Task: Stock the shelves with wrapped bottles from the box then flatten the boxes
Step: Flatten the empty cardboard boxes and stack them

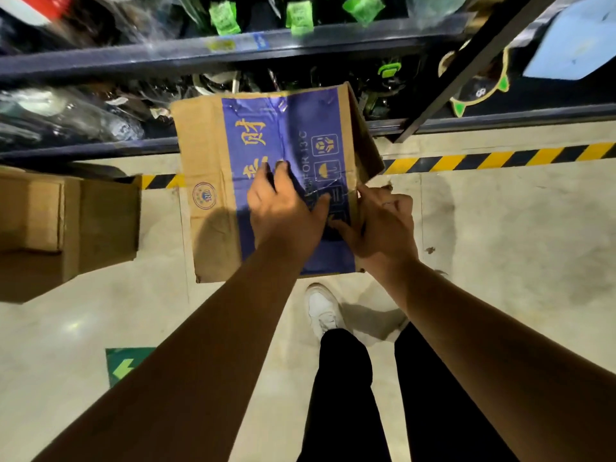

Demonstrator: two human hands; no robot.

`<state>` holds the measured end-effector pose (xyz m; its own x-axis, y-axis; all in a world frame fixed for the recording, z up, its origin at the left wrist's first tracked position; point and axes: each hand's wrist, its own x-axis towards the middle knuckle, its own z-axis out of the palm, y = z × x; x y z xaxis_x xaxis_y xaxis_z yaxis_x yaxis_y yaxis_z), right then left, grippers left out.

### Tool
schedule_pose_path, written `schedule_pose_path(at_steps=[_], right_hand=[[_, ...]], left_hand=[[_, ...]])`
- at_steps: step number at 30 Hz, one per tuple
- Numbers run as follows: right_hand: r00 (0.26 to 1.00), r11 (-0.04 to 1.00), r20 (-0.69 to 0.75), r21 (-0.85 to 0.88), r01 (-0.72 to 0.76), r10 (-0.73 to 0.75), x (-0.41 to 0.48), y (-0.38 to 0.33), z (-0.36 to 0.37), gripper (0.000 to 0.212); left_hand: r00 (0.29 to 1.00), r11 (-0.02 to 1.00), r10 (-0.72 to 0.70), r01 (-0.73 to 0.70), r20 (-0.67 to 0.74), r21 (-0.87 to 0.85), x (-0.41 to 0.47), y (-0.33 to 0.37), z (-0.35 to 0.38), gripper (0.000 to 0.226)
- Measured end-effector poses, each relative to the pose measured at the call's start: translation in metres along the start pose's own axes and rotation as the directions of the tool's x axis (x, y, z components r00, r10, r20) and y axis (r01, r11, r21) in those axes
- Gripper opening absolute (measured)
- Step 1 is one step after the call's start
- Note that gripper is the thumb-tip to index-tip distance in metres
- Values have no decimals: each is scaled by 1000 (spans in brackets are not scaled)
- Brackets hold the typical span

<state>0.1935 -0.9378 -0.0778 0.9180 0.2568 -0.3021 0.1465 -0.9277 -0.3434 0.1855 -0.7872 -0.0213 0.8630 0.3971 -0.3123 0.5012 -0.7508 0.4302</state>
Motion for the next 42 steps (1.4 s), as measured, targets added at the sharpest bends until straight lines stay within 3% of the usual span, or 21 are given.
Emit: schedule_pose_path(at_steps=[6,10,16,25,29,31,34,37,42], right_hand=[[1000,996,-9,94,0,0,-9,12,2,46],[998,1000,48,-4,-29,29,-23,37,-3,44],[995,996,-83,73,-48,54,-47,44,-22,22],[987,999,-154,31,43,-38,-37,66,-81,35],[992,938,87,341,58,-93,-32,83,-128,73],[979,908,121,406,103,-165,-34,94,-145,82],[953,922,251,383,62,-168,-34,105,-150,103],[925,937,350,348,17,-147,-24,104,-141,114],[876,976,470,219,-3,-103,-9,111,-115,104]], left_hand=[[982,991,-130,124,139,54,18,45,28,106],[975,979,-183,169,130,110,19,49,39,115],[968,967,-230,217,99,130,6,65,49,110],[984,985,-170,171,56,-5,-8,69,19,108],[980,955,-184,196,75,-223,-16,75,-6,121],[982,930,-169,185,79,-316,-21,78,-17,126],[975,882,-172,217,143,-419,-27,79,-22,117],[970,883,-167,226,176,-412,-32,73,-13,106],[972,922,-137,195,192,-333,-42,64,9,98]])
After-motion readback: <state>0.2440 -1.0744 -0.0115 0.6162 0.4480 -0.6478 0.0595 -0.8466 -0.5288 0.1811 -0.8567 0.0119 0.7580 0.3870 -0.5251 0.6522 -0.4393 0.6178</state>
